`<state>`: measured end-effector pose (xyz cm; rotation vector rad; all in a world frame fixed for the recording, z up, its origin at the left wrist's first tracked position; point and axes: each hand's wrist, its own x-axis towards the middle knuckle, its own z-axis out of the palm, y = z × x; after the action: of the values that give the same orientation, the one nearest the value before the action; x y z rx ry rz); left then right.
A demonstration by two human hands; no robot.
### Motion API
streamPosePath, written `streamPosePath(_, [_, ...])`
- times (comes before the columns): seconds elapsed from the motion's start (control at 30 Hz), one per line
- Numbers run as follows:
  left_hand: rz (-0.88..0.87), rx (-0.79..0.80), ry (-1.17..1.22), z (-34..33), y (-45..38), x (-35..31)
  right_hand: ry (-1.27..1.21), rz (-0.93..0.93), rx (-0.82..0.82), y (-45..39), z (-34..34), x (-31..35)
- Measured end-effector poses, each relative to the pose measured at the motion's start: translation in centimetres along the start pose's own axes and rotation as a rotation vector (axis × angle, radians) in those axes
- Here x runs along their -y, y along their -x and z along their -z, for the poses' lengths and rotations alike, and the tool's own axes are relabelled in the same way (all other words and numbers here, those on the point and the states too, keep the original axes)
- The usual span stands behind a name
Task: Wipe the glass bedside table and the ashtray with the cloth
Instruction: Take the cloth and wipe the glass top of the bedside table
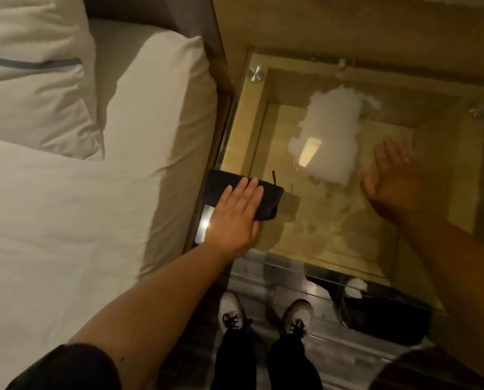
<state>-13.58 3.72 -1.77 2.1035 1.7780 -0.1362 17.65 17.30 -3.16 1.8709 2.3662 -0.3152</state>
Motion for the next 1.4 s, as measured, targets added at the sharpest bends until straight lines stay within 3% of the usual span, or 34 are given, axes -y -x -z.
streamPosePath(0.3, [0.012, 0.032, 0.027, -3.4, 9.9, -1.4, -0.002, 0.021, -0.004, 0.2, 0.1, 0.2])
streamPosePath(0.4, [0.066, -0.055, 0.118, -3.5, 12.3, -2.0, -0.023, 0.015, 0.006, 0.5, 0.4, 0.6])
streamPosePath(0.47, [0.289, -0.167, 0.329, -2.1, 12.9, -3.1, -0.045, 0.012, 0.011, 0.6, 0.8, 0.9])
streamPosePath(0.57, [0.821, -0.252, 0.869, 0.5, 11.4, -4.2, -0.064, 0.003, 0.054, 0.7, 0.9, 0.9])
streamPosePath(0.67, [0.959, -0.352, 1.250, 4.3, 6.7, -3.9, -0.047, -0.010, 0.080, 0.7, 1.0, 0.7])
streamPosePath(0.77, [0.811, -0.472, 1.221, 9.0, 0.0, -3.0, -0.029, -0.032, 0.092, 0.5, 1.3, 1.0])
streamPosePath(0.93, [0.457, -0.615, 0.639, 14.2, -14.2, -0.1, -0.043, 0.023, 0.067, 0.1, 0.6, 0.0])
streamPosePath(1.03, [0.295, -0.482, 0.537, 14.7, -22.8, 0.4, -0.086, 0.021, 0.009, 0.0, 0.1, 0.0])
streamPosePath(1.1, [0.172, -0.300, 0.478, 13.5, -27.3, -0.3, -0.081, 0.022, -0.036, -0.2, -0.4, 0.0])
streamPosePath(1.17, [0.026, -0.173, 0.265, 11.5, -29.7, -1.4, -0.085, 0.032, -0.062, -0.3, -0.8, -0.2])
streamPosePath(1.23, [-0.110, -0.204, 0.124, 9.8, -30.4, -1.3, -0.089, 0.040, -0.103, -0.3, -1.1, -0.4])
streamPosePath(1.4, [-0.199, -0.192, 0.014, 8.6, -30.0, -0.3, -0.083, 0.051, -0.139, -0.2, -0.8, -0.2])
